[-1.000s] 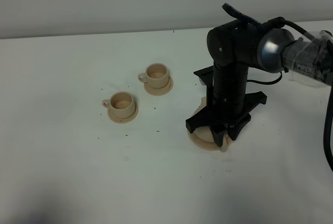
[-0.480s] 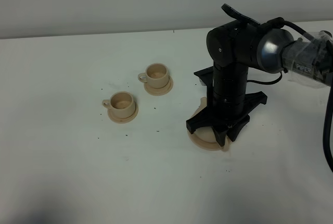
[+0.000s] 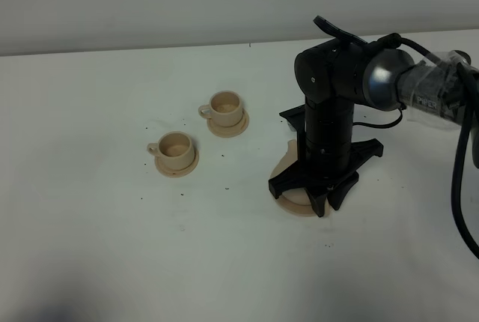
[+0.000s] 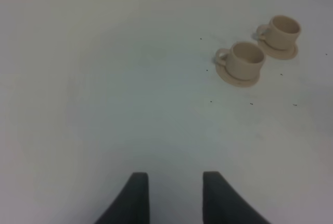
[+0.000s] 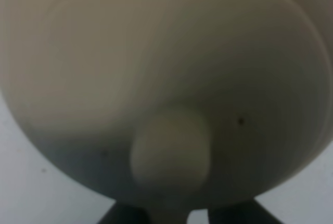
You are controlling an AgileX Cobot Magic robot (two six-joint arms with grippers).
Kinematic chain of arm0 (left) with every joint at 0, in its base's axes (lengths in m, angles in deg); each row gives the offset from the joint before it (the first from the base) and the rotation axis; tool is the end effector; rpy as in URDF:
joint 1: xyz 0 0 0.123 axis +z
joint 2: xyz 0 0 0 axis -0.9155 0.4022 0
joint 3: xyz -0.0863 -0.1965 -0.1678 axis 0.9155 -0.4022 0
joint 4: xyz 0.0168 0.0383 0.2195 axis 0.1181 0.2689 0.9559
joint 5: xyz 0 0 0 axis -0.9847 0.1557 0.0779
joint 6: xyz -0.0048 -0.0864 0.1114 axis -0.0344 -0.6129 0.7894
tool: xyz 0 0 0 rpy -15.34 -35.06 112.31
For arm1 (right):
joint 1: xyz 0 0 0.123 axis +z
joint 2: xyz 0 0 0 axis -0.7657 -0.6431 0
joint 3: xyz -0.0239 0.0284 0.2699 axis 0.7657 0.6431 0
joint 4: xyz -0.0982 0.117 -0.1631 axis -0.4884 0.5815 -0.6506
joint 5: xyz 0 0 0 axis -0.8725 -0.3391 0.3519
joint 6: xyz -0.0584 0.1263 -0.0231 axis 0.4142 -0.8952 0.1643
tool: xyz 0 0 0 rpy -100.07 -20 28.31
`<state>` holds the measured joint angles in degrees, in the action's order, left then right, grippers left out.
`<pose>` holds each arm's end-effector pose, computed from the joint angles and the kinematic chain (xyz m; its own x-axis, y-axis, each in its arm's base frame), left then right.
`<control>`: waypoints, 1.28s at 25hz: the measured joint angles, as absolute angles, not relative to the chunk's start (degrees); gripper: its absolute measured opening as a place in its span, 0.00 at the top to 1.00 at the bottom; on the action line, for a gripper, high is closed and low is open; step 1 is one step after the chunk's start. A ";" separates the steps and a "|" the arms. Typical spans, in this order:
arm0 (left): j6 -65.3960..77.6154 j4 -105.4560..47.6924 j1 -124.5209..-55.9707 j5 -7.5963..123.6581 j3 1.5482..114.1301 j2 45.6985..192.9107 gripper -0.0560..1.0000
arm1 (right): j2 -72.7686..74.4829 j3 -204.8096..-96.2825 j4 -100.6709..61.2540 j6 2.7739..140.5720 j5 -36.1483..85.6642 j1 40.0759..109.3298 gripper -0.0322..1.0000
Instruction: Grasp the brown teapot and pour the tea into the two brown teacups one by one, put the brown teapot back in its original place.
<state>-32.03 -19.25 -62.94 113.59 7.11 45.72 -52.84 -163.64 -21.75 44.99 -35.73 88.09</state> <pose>0.0276 -0.0067 0.2452 -0.4201 -0.1300 -0.8981 -0.0502 0.9915 -0.1200 0.2901 0.2448 0.0918 -0.8364 -0.5269 0.1509 -0.5210 0.8498 0.0796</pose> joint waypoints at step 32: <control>-32.03 -19.25 -62.94 113.59 7.11 45.72 0.69 | -51.80 -164.81 -23.45 44.90 -36.13 88.09 0.64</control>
<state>-32.03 -19.25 -62.94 113.59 7.11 45.72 -51.80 -164.81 -23.45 44.90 -36.13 88.09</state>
